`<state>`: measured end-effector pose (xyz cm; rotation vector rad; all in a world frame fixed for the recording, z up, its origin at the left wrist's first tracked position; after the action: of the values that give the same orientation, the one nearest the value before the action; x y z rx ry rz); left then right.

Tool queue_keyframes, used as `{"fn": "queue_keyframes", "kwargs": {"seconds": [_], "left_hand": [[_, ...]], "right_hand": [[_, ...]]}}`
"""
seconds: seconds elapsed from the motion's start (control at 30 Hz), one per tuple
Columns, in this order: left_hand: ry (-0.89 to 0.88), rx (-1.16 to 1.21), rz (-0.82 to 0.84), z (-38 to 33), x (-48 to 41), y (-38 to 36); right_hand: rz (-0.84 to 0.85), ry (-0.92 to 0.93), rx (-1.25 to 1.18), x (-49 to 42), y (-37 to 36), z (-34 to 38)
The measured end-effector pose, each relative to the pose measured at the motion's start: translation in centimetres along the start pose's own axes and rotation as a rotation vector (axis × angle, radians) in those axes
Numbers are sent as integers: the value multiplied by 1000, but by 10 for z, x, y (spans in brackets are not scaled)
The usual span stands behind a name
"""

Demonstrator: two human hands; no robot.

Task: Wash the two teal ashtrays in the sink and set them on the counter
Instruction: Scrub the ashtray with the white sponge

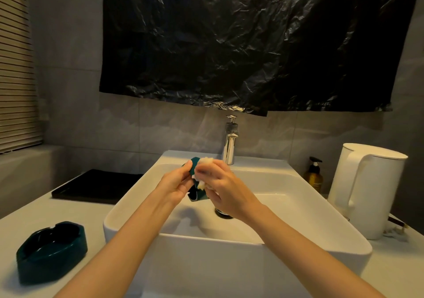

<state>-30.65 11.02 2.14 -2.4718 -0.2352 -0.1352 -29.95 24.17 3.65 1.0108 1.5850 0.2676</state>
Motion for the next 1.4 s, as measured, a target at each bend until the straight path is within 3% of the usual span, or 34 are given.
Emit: {"fn": "queue_keyframes", "kwargs": {"seconds": [0.1,0.23,0.37,0.53,0.7,0.77,0.93,1.03,1.1,1.17,1.23,1.3,1.4], "left_hand": [[-16,-47,22,1,1,-3],[-17,-71,40,2,4,-6],[-29,-117,11,-1,5,-2],[-52,-211,48,1,7,-6],[-57,-145,58,-2,7,-7],[-66,-156,46,-2,7,-7],[-91,-196,34,-2,5,-7],[-118,-326,30,0,3,-9],[-139,-405,40,2,4,-11],[-167,-454,78,3,5,-13],[-210,-526,87,2,6,-12],[-240,-626,93,3,7,-12],[-250,-702,159,8,12,-16]], "right_hand": [[-61,29,-87,-4,2,1],[-194,-230,-156,-5,1,-15],[-78,-2,-122,3,0,-3],[-279,-242,-195,-1,6,-18],[-175,-55,-128,6,5,-12],[-238,-239,-219,7,6,-24],[-479,-892,-488,24,9,-62],[-652,-1064,-506,35,20,-70],[-637,-894,-459,29,27,-58],[-439,-534,-339,15,23,-34],[-248,-303,-242,7,9,-20],[-192,-279,-206,4,1,-24],[-214,-510,-303,5,1,-37]]}}
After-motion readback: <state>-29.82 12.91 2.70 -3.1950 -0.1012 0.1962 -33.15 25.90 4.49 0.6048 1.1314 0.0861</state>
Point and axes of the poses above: each hand's wrist, its own x-axis away from the middle knuckle, its own y-axis out of the back of the hand, z = x × y, the point moved 4 cm from there along -x, towards the middle knuckle, and after that the axes turned 6 degrees about y, right-handed, at the moved point
